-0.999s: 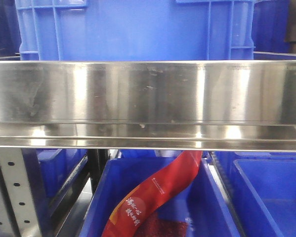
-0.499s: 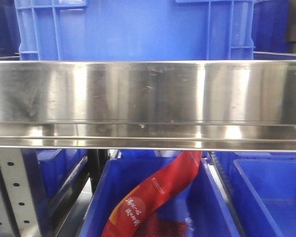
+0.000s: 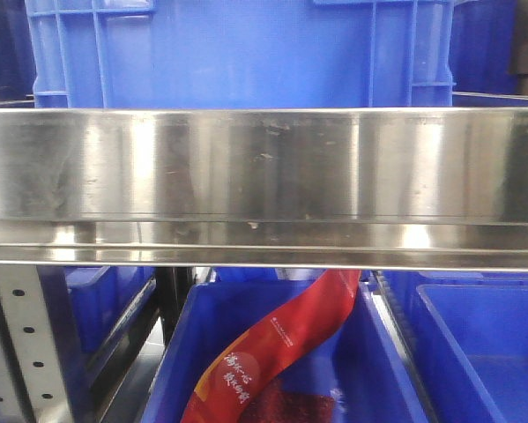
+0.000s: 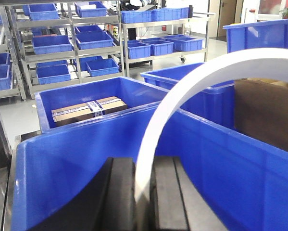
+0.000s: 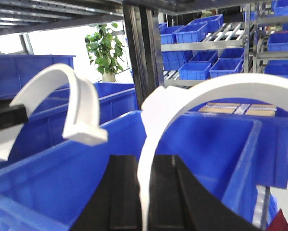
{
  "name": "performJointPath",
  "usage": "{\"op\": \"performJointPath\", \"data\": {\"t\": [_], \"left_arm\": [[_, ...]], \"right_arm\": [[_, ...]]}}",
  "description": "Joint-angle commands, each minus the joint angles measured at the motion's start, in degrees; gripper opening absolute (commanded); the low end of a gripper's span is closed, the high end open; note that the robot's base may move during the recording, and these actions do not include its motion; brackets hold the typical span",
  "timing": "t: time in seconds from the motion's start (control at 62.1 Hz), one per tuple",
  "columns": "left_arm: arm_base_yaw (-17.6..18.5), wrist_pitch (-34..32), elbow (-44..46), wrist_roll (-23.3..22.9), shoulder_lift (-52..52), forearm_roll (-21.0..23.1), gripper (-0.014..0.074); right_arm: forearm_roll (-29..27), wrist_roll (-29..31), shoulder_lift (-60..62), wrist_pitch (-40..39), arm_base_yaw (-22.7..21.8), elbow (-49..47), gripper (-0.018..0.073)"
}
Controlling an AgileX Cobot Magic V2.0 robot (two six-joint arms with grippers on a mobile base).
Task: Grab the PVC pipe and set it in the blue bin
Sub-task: 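Lower both held white clamps down into the blue bin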
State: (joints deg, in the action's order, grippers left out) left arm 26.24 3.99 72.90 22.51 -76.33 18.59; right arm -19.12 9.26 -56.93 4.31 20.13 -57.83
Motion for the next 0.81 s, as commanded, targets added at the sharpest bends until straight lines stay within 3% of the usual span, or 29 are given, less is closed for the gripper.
{"op": "performJointPath", "data": {"t": [0.0,0.226,0.789], "left_arm": [[0.35,-2.13,0.56,0.01,-0.60,0.03,-0.0111],[-0.45,-5.60,0.56,0.01,-1.73,0.03,-0.0111],[-2.37,-6.76,3.84,0.01,-7.25,0.47,-0.0111]], "right_arm": [[-0.14,0.26,-2.35,-1.52,0.04,-1.43,-0.0163],[-0.14,0.26,-7.13,-1.47,0.04,-4.01,-0.0163],[0.34,0.26,-13.80,-4.86,0.04,-8.43,-0.0163]]}}
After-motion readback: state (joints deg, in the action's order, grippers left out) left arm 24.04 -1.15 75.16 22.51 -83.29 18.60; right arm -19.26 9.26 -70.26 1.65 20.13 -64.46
